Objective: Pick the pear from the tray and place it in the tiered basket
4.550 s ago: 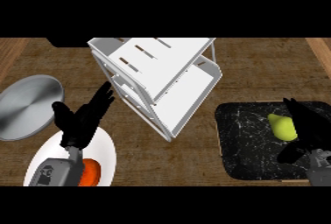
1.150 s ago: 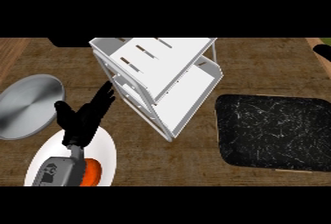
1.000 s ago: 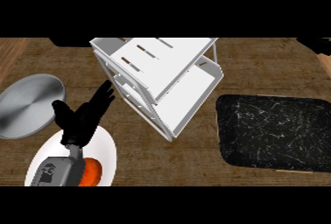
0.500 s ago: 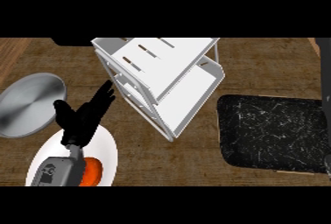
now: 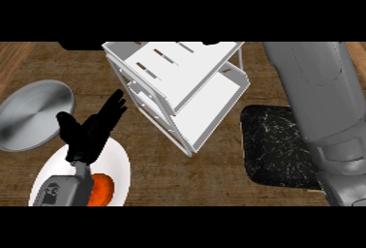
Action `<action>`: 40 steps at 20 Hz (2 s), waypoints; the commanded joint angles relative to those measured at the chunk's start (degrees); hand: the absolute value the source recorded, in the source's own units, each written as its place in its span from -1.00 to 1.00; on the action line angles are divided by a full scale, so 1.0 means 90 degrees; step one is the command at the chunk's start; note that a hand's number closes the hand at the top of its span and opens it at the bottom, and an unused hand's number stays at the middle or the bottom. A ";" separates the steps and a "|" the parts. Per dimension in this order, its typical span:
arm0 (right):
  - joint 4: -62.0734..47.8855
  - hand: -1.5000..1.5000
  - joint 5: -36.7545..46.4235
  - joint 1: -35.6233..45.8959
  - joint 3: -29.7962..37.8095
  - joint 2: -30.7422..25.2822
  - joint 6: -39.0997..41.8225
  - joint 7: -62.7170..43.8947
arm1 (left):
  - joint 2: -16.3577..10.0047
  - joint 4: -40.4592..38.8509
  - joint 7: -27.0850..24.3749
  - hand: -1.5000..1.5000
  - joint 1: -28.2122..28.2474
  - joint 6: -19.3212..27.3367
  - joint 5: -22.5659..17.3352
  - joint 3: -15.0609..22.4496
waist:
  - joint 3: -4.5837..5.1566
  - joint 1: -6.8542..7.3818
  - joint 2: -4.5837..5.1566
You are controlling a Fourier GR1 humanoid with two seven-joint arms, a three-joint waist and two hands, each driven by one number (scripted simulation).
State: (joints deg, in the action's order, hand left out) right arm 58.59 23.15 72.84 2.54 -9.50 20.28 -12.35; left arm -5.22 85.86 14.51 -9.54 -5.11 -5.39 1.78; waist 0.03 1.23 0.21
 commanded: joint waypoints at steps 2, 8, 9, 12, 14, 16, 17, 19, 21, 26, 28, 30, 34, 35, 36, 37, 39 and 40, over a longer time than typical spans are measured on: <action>-0.0983 1.00 0.0315 0.0095 -0.0209 0.0681 -0.0658 0.0375 | 0.0086 0.0160 0.0323 0.00 -0.0101 0.0024 -0.0026 0.0091 | 0.0000 0.0020 0.0011; -0.1498 -1.00 -0.1374 0.0036 -0.0070 0.1043 -0.0979 0.0456 | 0.0055 0.0153 0.0200 0.00 -0.0049 0.0004 0.0036 0.0088 | 0.0000 0.0115 0.0012; -0.1753 -1.00 -0.1382 0.0123 -0.0070 0.1046 -0.0876 0.0895 | 0.0313 -0.0254 -0.0013 0.00 -0.0306 0.0214 0.0211 0.0178 | 0.0002 0.0087 0.0043; -0.2019 -1.00 -0.2139 0.0306 -0.0601 0.1051 -0.1206 0.1134 | 0.0088 -0.0400 -0.0089 0.00 -0.0348 -0.0080 -0.0020 -0.0055 | 0.0004 0.0147 0.0033; -0.2156 -1.00 -0.2358 0.0401 -0.0927 0.1053 -0.1513 0.1462 | 0.0210 -0.0168 -0.0103 0.00 -0.0089 -0.0011 0.0090 0.0139 | 0.0003 0.0171 0.0021; -0.2208 -1.00 -0.2624 0.0411 -0.1078 0.1054 -0.1733 0.1730 | 0.0172 -0.0443 -0.0224 0.00 -0.0238 -0.0075 0.0043 0.0021 | 0.0004 0.0122 0.0026; -0.2046 -1.00 -0.2742 0.0460 -0.1070 0.1055 -0.1870 0.1799 | 0.0239 -0.0058 0.0286 0.00 -0.0517 0.0188 0.0064 0.0035 | 0.0000 0.0125 0.0010; -0.2052 -1.00 -0.3071 0.0599 -0.1244 0.1055 -0.2530 0.1774 | 0.0138 -0.0259 -0.0045 0.00 -0.0278 -0.0022 0.0049 0.0006 | 0.0004 0.0150 0.0010; -0.2059 -1.00 -0.2962 0.0823 -0.1070 0.1055 -0.2840 0.1579 | 0.0171 0.0068 0.0207 0.00 -0.0256 0.0083 0.0109 0.0099 | 0.0001 0.0080 -0.0011; -0.2236 -1.00 -0.3079 0.0655 -0.0108 0.0742 -0.3116 0.1159 | 0.0077 -0.0176 -0.0026 0.00 -0.0164 0.0039 0.0088 -0.0075 | -0.0001 -0.0064 -0.0007; -0.2386 -1.00 -0.3142 0.0608 0.0091 0.0151 -0.2881 0.0928 | 0.0146 0.0094 -0.0003 0.00 0.0081 0.0085 0.0153 0.0062 | -0.0003 -0.0062 -0.0017; -0.2466 -1.00 -0.3065 0.0331 0.0074 -0.0088 -0.2670 0.1121 | 0.0057 -0.0271 -0.0026 0.00 -0.0276 0.0053 0.0030 -0.0200 | -0.0002 -0.0103 0.0003; -0.2529 -1.00 -0.3258 0.0066 0.0328 -0.1128 -0.1538 0.1283 | 0.0024 0.0010 -0.0057 0.00 0.0028 -0.0025 0.0085 -0.0079 | -0.0005 -0.0076 -0.0005; -0.2546 -1.00 -0.3251 -0.0063 0.0294 -0.1452 -0.1073 0.1391 | 0.0189 0.0140 -0.0194 0.00 0.0355 0.0024 0.0188 0.0128 | -0.0006 -0.0068 -0.0007; -0.2728 -1.00 -0.3348 0.0055 0.0361 -0.1766 -0.0528 0.1370 | 0.0192 -0.0241 -0.0129 0.00 -0.0105 0.0033 0.0142 0.0017 | -0.0005 -0.0092 0.0027; -0.2594 -1.00 -0.3466 -0.0370 0.0455 -0.2071 -0.0114 0.1735 | 0.0053 0.0022 -0.0056 0.00 0.0023 -0.0057 -0.0017 -0.0124 | -0.0010 -0.0117 0.0008; -0.2809 -1.00 -0.3428 -0.0495 0.0454 -0.2488 0.0538 0.2030 | 0.0211 0.0102 0.0087 0.00 0.0031 0.0076 0.0090 0.0045 | -0.0011 -0.0057 0.0028; -0.2880 -1.00 -0.3417 -0.0503 0.0455 -0.2864 0.0937 0.1956 | 0.0039 0.0167 -0.0038 0.00 0.0165 -0.0080 -0.0013 -0.0087 | -0.0010 -0.0046 0.0025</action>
State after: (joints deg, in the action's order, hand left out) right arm 34.52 -7.04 70.79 5.78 -26.71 17.68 2.47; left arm -4.18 86.06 14.51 -9.27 -4.91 -4.85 1.34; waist -0.05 0.52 0.32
